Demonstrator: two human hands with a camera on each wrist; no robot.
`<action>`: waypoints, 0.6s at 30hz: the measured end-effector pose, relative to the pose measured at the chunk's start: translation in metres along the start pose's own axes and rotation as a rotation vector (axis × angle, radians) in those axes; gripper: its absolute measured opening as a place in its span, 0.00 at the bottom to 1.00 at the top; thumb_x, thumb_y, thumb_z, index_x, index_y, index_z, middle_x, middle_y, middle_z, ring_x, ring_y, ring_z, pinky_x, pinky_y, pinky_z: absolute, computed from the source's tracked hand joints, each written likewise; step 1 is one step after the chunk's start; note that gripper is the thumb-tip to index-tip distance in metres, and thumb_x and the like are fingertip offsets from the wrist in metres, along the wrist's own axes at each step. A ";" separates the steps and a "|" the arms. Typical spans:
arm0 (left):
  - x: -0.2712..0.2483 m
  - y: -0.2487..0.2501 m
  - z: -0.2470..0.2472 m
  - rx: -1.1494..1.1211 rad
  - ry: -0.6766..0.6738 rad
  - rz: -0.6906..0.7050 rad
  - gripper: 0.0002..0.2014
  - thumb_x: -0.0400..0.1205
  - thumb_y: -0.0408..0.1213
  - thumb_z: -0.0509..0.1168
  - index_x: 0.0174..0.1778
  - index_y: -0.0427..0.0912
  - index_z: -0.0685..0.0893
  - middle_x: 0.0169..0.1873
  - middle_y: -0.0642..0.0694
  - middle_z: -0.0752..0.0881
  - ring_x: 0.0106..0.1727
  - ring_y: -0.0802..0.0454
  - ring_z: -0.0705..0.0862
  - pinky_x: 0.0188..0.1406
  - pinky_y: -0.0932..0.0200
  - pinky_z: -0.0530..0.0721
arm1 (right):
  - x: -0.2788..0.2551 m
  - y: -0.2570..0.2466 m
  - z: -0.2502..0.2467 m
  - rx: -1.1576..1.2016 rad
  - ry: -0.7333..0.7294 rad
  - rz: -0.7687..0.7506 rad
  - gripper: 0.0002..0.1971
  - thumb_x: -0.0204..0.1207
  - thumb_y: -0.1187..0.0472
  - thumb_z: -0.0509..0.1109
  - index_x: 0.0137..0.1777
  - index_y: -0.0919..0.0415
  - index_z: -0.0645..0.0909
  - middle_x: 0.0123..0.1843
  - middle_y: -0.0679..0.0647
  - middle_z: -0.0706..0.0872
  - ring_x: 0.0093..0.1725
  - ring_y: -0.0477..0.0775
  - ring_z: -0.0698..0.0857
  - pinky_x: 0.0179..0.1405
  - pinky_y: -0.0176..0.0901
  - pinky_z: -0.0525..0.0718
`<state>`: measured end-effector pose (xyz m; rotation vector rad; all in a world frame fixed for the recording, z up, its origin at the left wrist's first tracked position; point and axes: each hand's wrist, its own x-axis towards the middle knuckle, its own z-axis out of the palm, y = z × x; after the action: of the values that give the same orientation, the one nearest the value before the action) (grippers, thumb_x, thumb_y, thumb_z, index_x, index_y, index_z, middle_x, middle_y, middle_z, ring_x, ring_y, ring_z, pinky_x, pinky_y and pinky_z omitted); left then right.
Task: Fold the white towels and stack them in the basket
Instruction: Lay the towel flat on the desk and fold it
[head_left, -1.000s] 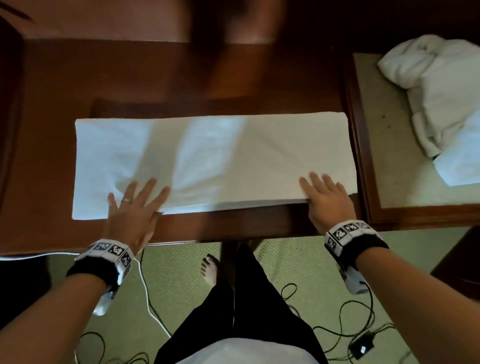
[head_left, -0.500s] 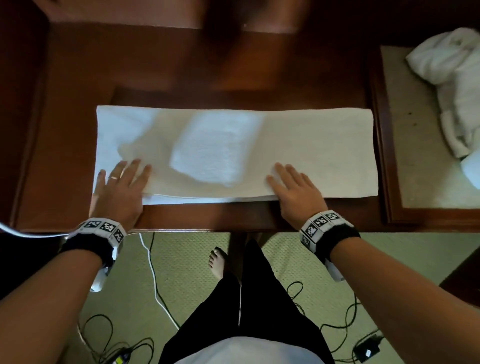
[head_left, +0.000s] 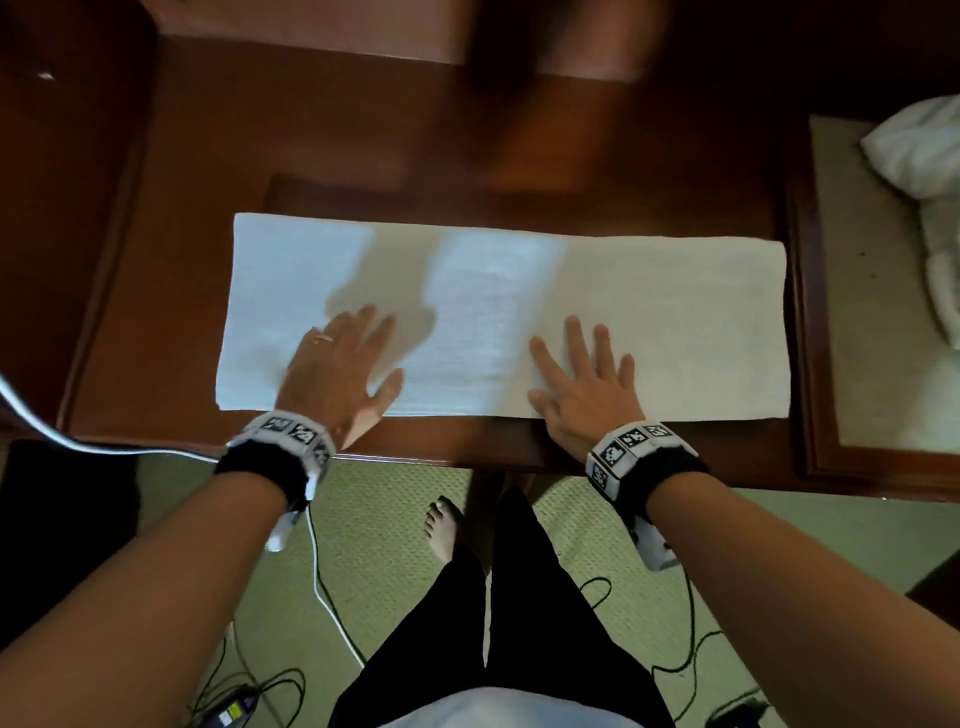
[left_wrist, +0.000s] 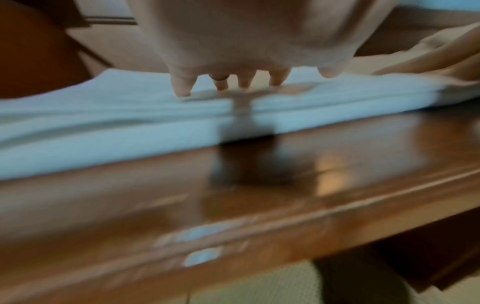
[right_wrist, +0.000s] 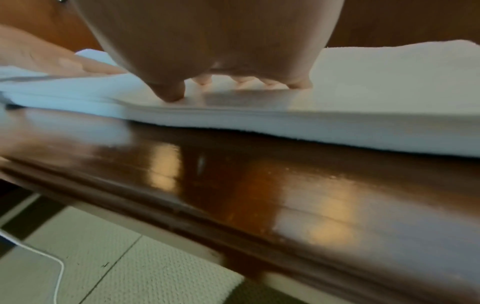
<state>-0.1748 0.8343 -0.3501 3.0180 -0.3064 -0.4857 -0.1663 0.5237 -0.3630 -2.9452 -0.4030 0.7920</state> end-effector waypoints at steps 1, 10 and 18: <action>0.006 0.007 0.008 0.022 -0.036 0.025 0.35 0.86 0.63 0.41 0.88 0.50 0.54 0.88 0.41 0.56 0.85 0.35 0.62 0.80 0.31 0.66 | 0.002 -0.004 0.003 -0.015 -0.019 0.011 0.31 0.87 0.41 0.44 0.85 0.38 0.34 0.87 0.53 0.28 0.84 0.70 0.30 0.81 0.76 0.44; -0.004 -0.004 0.024 -0.079 -0.061 -0.306 0.39 0.85 0.59 0.56 0.88 0.47 0.50 0.89 0.39 0.44 0.88 0.32 0.48 0.83 0.28 0.55 | -0.007 0.023 -0.004 0.188 0.240 -0.216 0.24 0.82 0.50 0.55 0.73 0.61 0.76 0.81 0.63 0.70 0.78 0.67 0.72 0.69 0.60 0.80; 0.058 0.096 0.032 -0.020 -0.053 -0.014 0.37 0.84 0.69 0.36 0.89 0.58 0.39 0.89 0.43 0.39 0.89 0.36 0.41 0.84 0.27 0.48 | 0.028 0.085 -0.009 -0.084 0.134 -0.030 0.33 0.84 0.33 0.42 0.87 0.40 0.40 0.88 0.53 0.34 0.87 0.65 0.36 0.83 0.72 0.48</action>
<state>-0.1488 0.7273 -0.3887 2.9937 -0.2824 -0.5671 -0.1184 0.4491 -0.3803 -3.0391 -0.4800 0.5833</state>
